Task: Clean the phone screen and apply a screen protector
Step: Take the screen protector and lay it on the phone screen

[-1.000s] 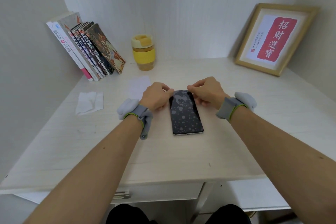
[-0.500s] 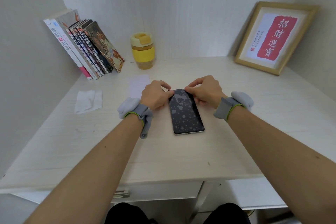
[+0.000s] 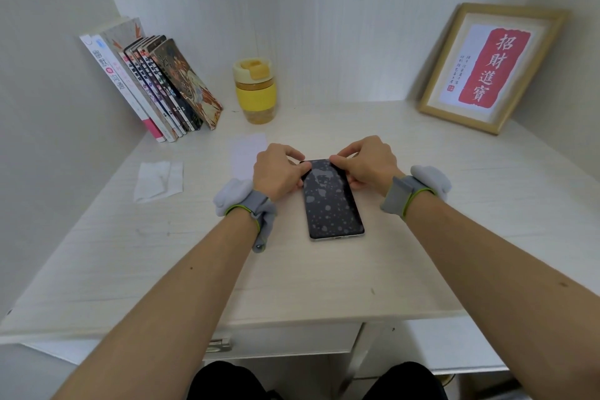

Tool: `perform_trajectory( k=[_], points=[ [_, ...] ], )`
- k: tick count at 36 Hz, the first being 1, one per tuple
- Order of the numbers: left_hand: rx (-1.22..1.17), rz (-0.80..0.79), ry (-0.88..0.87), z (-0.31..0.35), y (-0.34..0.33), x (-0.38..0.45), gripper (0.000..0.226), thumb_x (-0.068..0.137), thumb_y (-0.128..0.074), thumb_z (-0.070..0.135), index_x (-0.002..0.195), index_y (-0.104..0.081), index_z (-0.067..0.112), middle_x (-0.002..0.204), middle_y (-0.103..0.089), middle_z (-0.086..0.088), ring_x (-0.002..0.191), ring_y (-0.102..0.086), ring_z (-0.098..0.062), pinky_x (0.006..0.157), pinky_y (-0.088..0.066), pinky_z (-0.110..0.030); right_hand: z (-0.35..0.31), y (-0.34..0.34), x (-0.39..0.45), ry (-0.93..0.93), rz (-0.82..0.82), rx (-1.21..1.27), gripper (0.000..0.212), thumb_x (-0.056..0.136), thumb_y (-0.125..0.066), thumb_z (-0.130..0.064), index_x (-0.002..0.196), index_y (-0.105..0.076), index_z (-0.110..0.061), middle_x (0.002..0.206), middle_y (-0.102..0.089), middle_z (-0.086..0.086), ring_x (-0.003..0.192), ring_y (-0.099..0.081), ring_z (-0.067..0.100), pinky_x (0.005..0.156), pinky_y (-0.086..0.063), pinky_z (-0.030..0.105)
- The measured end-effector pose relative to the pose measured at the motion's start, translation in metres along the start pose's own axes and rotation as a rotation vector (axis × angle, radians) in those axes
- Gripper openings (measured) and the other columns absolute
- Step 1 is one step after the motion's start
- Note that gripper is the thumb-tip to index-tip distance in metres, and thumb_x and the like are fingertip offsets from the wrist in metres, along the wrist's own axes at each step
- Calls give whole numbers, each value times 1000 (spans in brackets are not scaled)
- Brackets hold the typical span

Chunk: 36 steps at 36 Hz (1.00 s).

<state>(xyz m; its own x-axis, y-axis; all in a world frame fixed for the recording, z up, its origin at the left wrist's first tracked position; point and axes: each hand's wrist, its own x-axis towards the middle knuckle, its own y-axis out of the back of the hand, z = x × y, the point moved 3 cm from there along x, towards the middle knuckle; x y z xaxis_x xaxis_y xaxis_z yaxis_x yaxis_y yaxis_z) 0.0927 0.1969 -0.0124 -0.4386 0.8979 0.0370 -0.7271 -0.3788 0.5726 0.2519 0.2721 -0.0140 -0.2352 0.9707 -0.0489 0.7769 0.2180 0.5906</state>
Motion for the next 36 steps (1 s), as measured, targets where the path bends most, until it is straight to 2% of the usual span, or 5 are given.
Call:
perform_trajectory(
  k=[7,10,14,20,36],
  points=[
    [6,10,-11,0,0,-1,22,87,-68,25,104,-69,11,65,-69,-10,46,-56,-14,69,-58,-30,0,-1,-1,2,7,-2,16,85,-75,-36,83,-74,-19,68,-73,8,59,-72,24,65,-63,37],
    [11,12,-15,-1,0,-1,21,86,-68,26,103,-69,12,63,-68,-8,36,-52,-4,63,-55,-26,0,-1,-2,6,14,-7,16,85,-75,-36,81,-74,-20,68,-73,8,61,-72,24,66,-63,37],
    [11,17,-21,-1,-1,-1,22,86,-68,26,103,-70,13,64,-68,-8,30,-48,2,65,-55,-26,-1,-1,-3,7,16,-16,16,85,-74,-36,83,-74,-20,69,-73,8,63,-73,25,65,-63,37],
    [11,19,-26,1,0,-2,22,86,-68,25,104,-70,11,69,-71,-12,47,-55,-9,75,-59,-33,-1,0,-3,5,13,-26,18,85,-75,-37,85,-75,-19,69,-73,7,60,-72,23,65,-63,36],
    [-31,56,11,0,1,-6,26,83,-71,24,104,-69,8,70,-72,-13,49,-56,-12,79,-59,-35,-2,2,-7,30,31,-24,24,87,-71,-41,86,-75,-17,66,-72,4,54,-68,16,77,-60,32]
  ],
)
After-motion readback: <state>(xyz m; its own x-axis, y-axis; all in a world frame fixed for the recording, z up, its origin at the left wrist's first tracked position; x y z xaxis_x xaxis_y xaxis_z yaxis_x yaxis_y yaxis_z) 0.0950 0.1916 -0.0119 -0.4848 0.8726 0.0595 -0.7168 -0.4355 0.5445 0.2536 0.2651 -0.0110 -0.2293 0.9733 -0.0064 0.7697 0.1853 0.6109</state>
